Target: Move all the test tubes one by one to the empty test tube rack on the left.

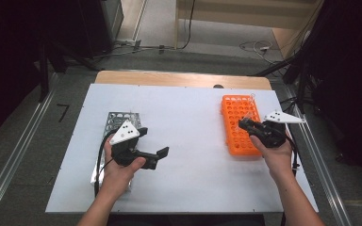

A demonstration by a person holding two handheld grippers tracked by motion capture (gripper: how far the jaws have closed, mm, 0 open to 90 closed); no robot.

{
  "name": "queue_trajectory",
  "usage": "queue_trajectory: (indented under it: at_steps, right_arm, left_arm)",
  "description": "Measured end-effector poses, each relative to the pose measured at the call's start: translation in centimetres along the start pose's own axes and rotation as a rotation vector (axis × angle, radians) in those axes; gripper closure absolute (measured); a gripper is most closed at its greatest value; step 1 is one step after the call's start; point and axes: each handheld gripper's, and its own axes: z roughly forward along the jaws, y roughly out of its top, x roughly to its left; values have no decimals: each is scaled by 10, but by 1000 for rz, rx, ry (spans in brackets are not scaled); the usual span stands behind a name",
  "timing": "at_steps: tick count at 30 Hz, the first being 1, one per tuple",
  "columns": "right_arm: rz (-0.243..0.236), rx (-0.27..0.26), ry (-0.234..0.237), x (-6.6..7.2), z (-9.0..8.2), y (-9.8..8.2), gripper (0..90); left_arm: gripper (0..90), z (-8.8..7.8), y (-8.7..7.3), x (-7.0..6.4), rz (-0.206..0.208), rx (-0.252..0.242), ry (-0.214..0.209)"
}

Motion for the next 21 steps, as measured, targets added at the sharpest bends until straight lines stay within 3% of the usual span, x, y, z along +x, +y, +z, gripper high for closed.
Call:
queue_trajectory:
  at_steps: [21]
  right_arm:
    - [-97, 34, 147, 75, 3, -9, 739]
  left_arm:
    - [0, 1, 5, -13, 31, -10, -34]
